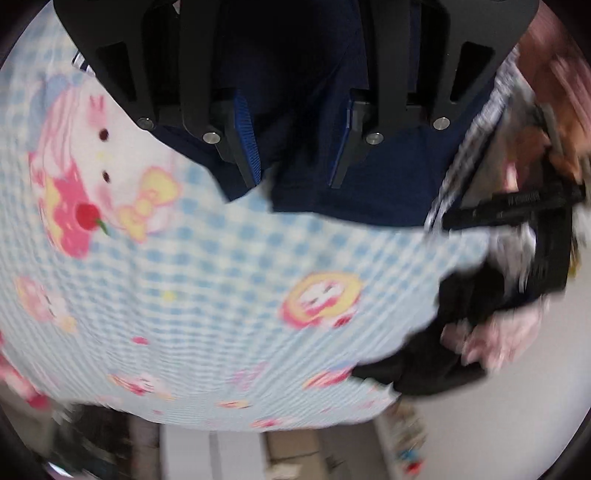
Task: Fold clothes
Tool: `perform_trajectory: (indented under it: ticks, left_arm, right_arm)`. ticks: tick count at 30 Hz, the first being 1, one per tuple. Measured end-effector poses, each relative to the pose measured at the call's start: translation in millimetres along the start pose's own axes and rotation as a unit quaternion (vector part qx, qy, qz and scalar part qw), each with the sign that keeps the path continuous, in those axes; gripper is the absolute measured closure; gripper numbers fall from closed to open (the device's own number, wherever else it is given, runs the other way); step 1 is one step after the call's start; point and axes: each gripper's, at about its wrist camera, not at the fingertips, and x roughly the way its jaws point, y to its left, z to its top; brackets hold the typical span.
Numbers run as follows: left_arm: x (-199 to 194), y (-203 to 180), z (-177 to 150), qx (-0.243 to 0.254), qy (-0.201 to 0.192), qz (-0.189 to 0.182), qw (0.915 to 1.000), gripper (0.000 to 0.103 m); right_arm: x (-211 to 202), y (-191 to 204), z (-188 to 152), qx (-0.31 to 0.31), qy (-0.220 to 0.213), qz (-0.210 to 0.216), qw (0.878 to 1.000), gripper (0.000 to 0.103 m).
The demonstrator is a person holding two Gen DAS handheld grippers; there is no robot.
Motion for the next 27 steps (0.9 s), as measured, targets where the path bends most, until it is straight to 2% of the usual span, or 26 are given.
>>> perform_trajectory:
  ticks: [1,3,6,8,10,11,12,13,14,18,20,22,25,26,27]
  left_arm:
    - [2.1,-1.8,-1.1,0.004,-0.004,0.016,0.9999,0.088]
    - [1.8,-4.9,-1.2,0.006,-0.016,0.034,0.9993,0.091]
    - [-10.3,-5.9,6.0,0.006,-0.050,0.044,0.9978,0.094]
    - [-9.3,-0.2,9.6,-0.002,-0.044,0.021,0.9988,0.093]
    - [-0.8,9.3,10.4,-0.020,-0.016,-0.018,0.9995,0.083]
    - [1.9,11.0,9.2,-0.021,-0.009,-0.025,0.9994,0.072]
    - [4.1,12.1,7.9,-0.020,-0.004,-0.029,0.9994,0.072]
    - [4.8,9.9,6.7,-0.010,-0.005,-0.023,0.9997,0.075]
    - [4.0,6.1,6.1,0.003,-0.012,-0.009,0.9999,0.093]
    - [-16.3,-2.1,8.2,0.014,-0.061,0.003,0.9980,0.095]
    - [-18.8,1.3,12.5,0.007,-0.069,0.004,0.9976,0.095]
    - [-8.1,8.4,13.6,-0.002,-0.055,0.014,0.9984,0.095]
    - [21.5,17.2,10.9,-0.010,0.000,0.031,0.9995,0.087]
    - [20.8,17.8,10.5,-0.012,0.002,0.033,0.9994,0.087]
    - [14.0,15.3,11.7,-0.011,-0.004,0.040,0.9991,0.082]
  right_arm:
    - [7.0,3.2,-0.4,-0.007,0.010,-0.016,1.000,0.065]
    - [14.8,2.2,-2.7,-0.001,0.018,-0.038,0.999,0.065]
    - [10.0,-7.5,-5.8,0.027,0.005,-0.038,0.999,0.065]
    - [4.2,-10.7,-4.7,0.035,-0.008,-0.030,0.999,0.064]
    - [4.8,-8.0,-1.8,0.026,-0.009,-0.016,0.999,0.064]
    - [8.6,-4.7,0.1,0.017,-0.004,-0.010,1.000,0.064]
    - [12.4,-1.4,2.1,0.007,0.001,-0.004,1.000,0.064]
    - [16.2,1.9,4.0,-0.002,0.006,0.002,1.000,0.077]
    - [18.1,2.9,5.8,-0.004,0.005,0.003,1.000,0.100]
    - [13.1,-6.5,12.9,0.030,-0.031,0.008,0.999,0.101]
    - [11.8,-15.4,16.5,0.055,-0.047,0.016,0.997,0.101]
    - [22.8,-21.4,19.7,0.077,-0.047,0.025,0.996,0.101]
    - [55.9,-28.0,16.9,0.096,-0.010,0.021,0.995,0.098]
    - [67.0,-30.2,15.0,0.105,0.008,0.017,0.994,0.088]
    - [70.6,-33.2,12.9,0.121,0.017,0.020,0.992,0.085]
